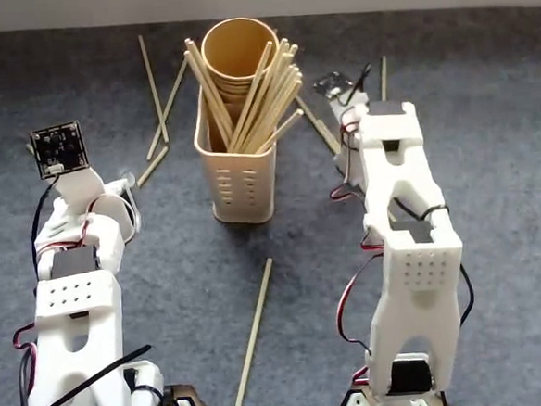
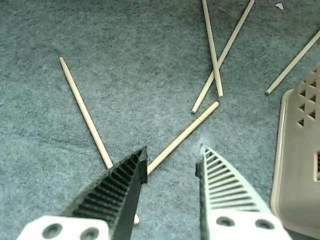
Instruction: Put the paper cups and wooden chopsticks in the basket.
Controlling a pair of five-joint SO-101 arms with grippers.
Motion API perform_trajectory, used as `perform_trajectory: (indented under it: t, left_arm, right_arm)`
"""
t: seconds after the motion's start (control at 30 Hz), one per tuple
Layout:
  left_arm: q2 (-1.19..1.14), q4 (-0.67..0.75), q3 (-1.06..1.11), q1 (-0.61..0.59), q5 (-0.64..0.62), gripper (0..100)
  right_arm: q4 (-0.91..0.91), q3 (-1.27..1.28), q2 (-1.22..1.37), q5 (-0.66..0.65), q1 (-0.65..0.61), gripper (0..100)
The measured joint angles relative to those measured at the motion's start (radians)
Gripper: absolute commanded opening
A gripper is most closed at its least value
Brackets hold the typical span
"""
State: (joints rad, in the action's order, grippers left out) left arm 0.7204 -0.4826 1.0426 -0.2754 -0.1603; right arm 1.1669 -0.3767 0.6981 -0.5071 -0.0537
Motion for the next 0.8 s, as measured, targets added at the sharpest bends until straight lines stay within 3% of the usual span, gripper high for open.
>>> perform_trajectory:
  t: [0.17, 0.4, 0.53, 0.8]
  left_arm:
    - [0.0, 0.0, 0.0, 0.0, 0.0, 19]
    - [0.0, 0.0, 0.0, 0.0, 0.0, 19]
    - [0.0, 0.0, 0.0, 0.0, 0.0, 19]
    - [0.0, 0.0, 0.0, 0.0, 0.0, 19]
  right_arm:
    - [0.054, -0.146, -0.057, 0.176, 0.097, 0.6]
    - [0.143, -0.451, -0.35, 0.422, 0.183, 0.6]
    - [0.195, -0.545, -0.54, 0.517, 0.123, 0.6]
    - [0.19, -0.572, -0.885, 0.608, -0.144, 0.6]
